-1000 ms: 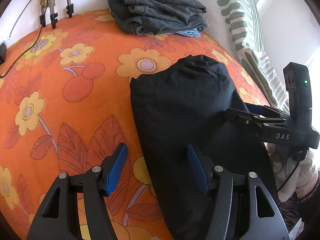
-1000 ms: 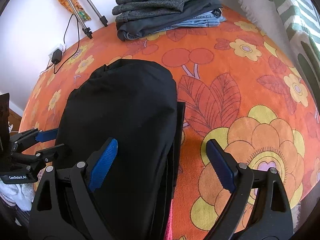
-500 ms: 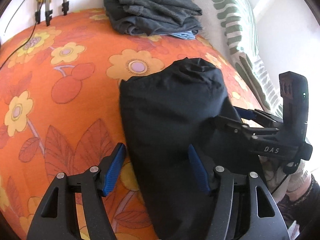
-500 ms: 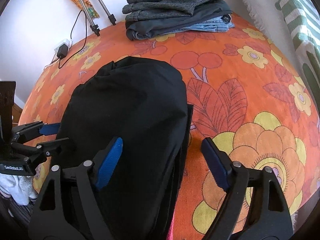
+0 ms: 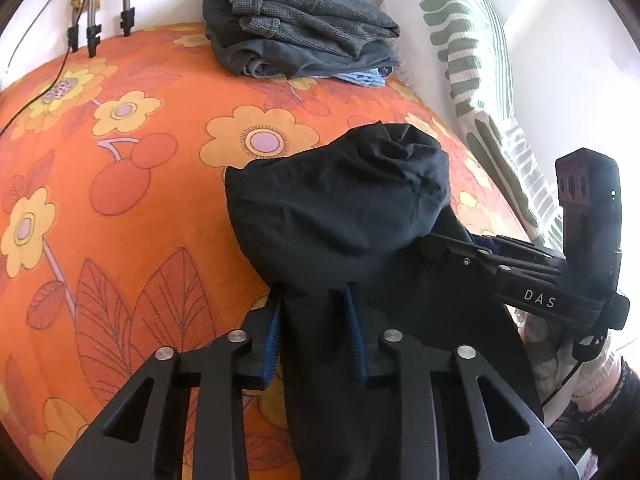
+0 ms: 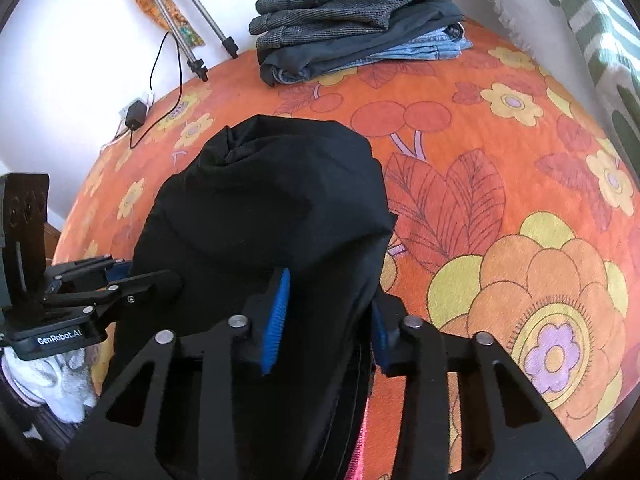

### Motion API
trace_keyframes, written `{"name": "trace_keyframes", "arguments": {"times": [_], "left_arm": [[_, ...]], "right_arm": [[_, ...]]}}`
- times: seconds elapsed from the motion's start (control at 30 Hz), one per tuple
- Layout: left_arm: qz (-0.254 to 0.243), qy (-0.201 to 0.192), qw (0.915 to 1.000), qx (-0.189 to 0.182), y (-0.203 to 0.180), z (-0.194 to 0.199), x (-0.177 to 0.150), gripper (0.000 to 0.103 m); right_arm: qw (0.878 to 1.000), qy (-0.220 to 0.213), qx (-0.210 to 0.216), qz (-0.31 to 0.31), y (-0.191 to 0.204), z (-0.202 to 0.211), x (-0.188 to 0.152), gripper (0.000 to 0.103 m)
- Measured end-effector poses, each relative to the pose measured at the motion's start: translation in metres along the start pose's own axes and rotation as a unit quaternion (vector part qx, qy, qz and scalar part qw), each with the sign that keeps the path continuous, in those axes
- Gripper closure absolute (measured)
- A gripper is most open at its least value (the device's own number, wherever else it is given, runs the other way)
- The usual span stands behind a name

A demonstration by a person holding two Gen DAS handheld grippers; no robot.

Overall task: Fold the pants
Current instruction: 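Close both tools on the trousers' end and lift it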

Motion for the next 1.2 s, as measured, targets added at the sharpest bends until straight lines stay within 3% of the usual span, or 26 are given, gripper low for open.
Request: {"name": "trace_keyframes", "arguments": {"times": [0.4, 0.83, 0.93, 1.0, 1.17, 1.2], "left_arm": [[-0.015, -0.016, 0.9998, 0.003, -0.005, 0.006, 0.003, 0.088], [-0.010, -0.027, 0.9996, -0.006, -0.004, 0.008, 0.005, 0.092], [-0.008, -0.027, 0.9996, -0.006, -0.002, 0.008, 0.005, 0.092], [-0.013, -0.028, 0.9995, -0.004, -0.003, 0.008, 0.005, 0.092], [-0.010, -0.027, 0.9996, -0.004, -0.001, 0.006, 0.004, 0.092], [-0.009, -0.027, 0.9996, -0.004, -0.001, 0.006, 0.004, 0.092]], "right_arm": [[1.000, -0.005, -0.007, 0.000, 0.004, 0.003, 0.000, 0.080], [1.000, -0.007, 0.007, -0.018, 0.003, 0.004, 0.001, 0.084], [1.000, -0.004, -0.001, -0.007, 0.002, 0.003, 0.000, 0.072], [1.000, -0.001, -0.020, 0.000, -0.001, 0.001, -0.001, 0.059], [1.000, -0.004, -0.018, 0.011, 0.000, -0.001, -0.001, 0.054], [1.000, -0.006, -0.017, 0.011, 0.000, -0.001, -0.001, 0.056]]}}
Point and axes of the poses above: each gripper's, at about its wrist camera, not at the fingertips, and z roughly against the way its jaws point, y to its left, x to its top, the point moved 9 cm from there along -z, roughly the way its jaws point
